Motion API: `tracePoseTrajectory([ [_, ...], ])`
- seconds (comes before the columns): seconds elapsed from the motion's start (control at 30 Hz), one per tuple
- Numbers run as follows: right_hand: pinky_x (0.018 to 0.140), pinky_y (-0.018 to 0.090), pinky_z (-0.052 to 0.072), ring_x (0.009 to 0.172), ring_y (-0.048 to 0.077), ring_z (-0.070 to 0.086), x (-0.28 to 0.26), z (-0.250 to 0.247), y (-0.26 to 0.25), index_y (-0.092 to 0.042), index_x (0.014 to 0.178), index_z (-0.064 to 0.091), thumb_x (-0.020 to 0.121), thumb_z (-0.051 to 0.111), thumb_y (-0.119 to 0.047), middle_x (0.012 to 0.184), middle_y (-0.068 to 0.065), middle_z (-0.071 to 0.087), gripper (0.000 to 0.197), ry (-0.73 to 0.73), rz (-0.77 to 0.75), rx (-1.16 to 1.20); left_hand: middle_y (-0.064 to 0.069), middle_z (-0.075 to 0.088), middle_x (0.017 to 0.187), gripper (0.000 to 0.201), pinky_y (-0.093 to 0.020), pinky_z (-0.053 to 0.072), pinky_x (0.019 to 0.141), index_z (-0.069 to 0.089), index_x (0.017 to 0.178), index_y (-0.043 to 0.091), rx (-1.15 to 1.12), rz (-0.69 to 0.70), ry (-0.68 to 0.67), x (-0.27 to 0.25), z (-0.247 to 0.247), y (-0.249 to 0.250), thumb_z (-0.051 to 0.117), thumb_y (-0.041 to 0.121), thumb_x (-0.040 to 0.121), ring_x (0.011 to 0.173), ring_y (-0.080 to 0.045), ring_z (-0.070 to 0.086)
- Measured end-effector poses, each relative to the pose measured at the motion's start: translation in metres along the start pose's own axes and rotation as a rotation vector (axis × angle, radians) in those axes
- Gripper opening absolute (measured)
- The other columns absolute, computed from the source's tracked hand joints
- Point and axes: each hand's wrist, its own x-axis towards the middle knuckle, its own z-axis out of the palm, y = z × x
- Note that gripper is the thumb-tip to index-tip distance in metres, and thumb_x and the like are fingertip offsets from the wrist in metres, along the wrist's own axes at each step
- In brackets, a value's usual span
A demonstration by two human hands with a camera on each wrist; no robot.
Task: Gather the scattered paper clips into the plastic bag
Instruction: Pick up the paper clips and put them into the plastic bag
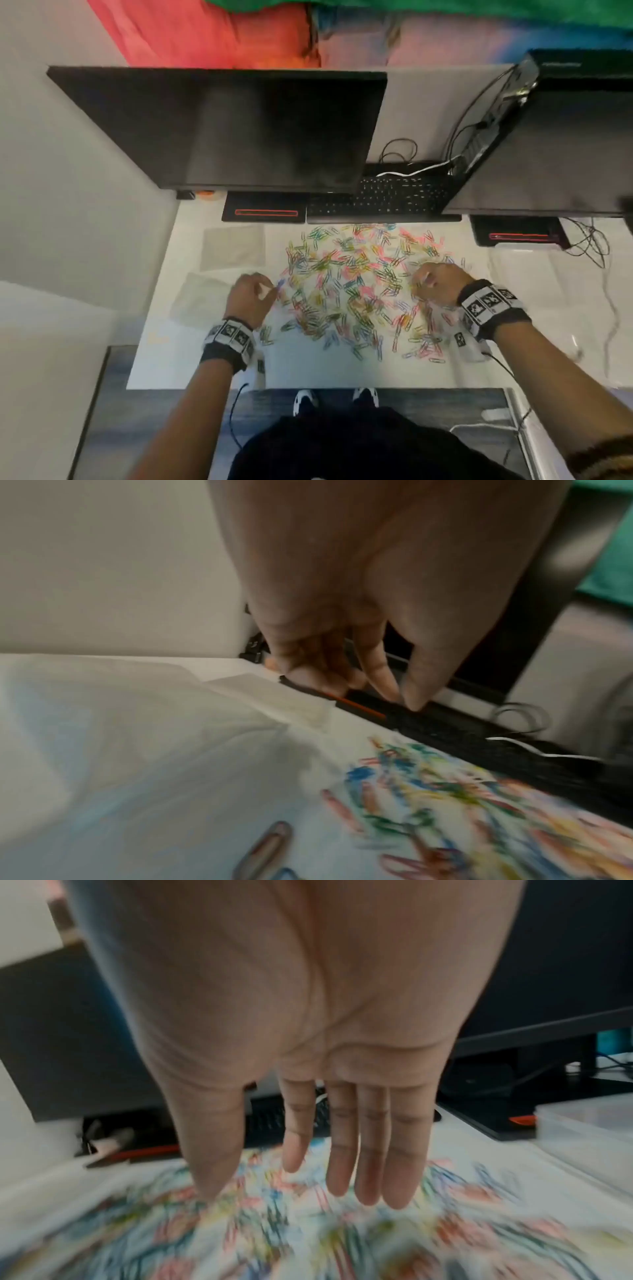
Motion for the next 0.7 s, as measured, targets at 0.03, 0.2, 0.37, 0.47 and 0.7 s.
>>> tracePoseTrajectory([
  [0.03,0.084,0.027,0.044,0.098,0.021,0.057,-0.002,0.009,0.006,-0.02,0.115,0.059,0.075,0.075,-0.044,0.118,0.003,0.062,0.049,-0.024,0.041,-0.029,-0.007,0.056,0.088,0.015,-0.033,0.049,0.077,0.067,0.089,0.018,-0.01,-0.022,0.079,0.01,-0.001,-0.008,0.076,0.021,0.077,0.08,-0.026,0.057],
  [0.2,0.098,0.04,0.046,0.122,0.03,0.048,-0.026,0.056,0.041,-0.019,0.136,0.034,0.042,0.089,-0.059,0.137,0.009,0.043,0.116,-0.138,0.214,-0.066,-0.021,0.046,0.124,0.051,-0.048,0.043,0.098,0.051,0.119,0.012,0.108,-0.407,0.151,0.01,-0.001,-0.04,0.075,0.018,0.074,0.114,-0.043,0.047],
  [0.37,0.077,0.038,0.058,0.1,0.025,0.058,-0.038,0.089,0.053,-0.022,0.124,0.031,0.019,0.089,-0.065,0.122,0.006,0.05,0.128,-0.109,0.313,0.082,-0.023,0.049,0.125,0.054,-0.049,0.043,0.1,0.05,0.122,0.009,0.11,-0.409,0.105,-0.001,0.011,-0.059,0.073,0.033,0.08,0.113,-0.045,0.051],
  [0.47,0.072,0.032,0.057,0.093,0.021,0.06,-0.042,0.108,0.05,-0.024,0.126,0.032,0.024,0.095,-0.052,0.123,0.004,0.047,0.123,0.022,0.313,0.317,-0.024,0.055,0.117,0.038,-0.046,0.045,0.097,0.059,0.115,0.008,0.188,-0.328,0.075,-0.007,0.013,-0.06,0.068,0.028,0.084,0.106,-0.044,0.055],
  [0.7,0.1,0.031,0.043,0.105,0.029,0.052,-0.043,0.127,0.027,-0.019,0.128,0.05,0.051,0.094,-0.032,0.126,0.012,0.034,0.089,0.226,0.154,0.262,-0.007,0.072,0.088,0.018,-0.041,0.052,0.092,0.071,0.101,0.016,0.043,-0.293,0.129,-0.015,-0.009,-0.042,0.064,0.028,0.09,0.092,-0.033,0.067],
])
